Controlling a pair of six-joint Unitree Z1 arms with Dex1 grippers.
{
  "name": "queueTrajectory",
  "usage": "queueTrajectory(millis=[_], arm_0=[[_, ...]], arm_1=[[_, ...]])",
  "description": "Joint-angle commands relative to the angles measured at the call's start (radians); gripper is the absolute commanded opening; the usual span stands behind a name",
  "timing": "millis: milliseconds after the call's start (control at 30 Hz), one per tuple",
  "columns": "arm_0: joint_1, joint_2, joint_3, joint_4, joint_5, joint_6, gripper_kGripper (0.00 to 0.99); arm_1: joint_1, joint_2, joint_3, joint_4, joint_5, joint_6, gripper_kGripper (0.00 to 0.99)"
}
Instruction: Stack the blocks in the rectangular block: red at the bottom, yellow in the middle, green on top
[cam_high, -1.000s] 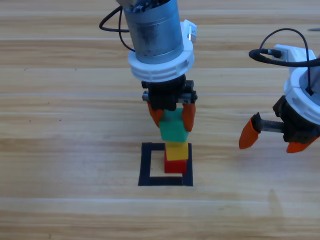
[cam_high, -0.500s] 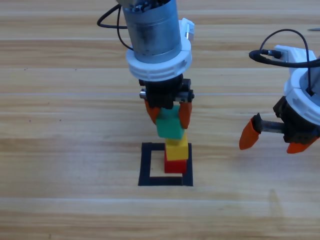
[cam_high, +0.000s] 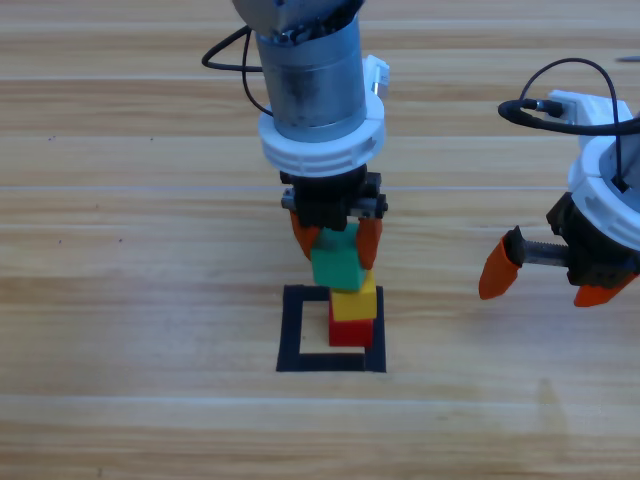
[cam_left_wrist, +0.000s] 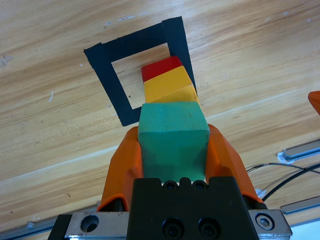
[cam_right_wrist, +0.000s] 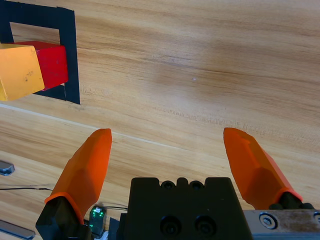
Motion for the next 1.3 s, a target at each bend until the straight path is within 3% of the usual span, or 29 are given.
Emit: queueTrajectory(millis=[33, 1000, 1300], arm_0=[[-0.026, 0.055, -0.019, 0.005, 0.012, 0.005, 0.094], [-0.032, 0.064, -0.023, 0.005, 0.02, 0.008, 0.098], [-0.032, 0.067, -0.026, 0.003, 0.02, 0.011, 0.181]], arm_1=[[-0.024, -0.012, 0.028, -0.011, -0.017, 0.005, 0.989], [-0.024, -0.012, 0.028, -0.011, -0.016, 0.002, 0.989], [-0.024, -0.012, 0.028, -0.011, -0.016, 0.002, 0.989]])
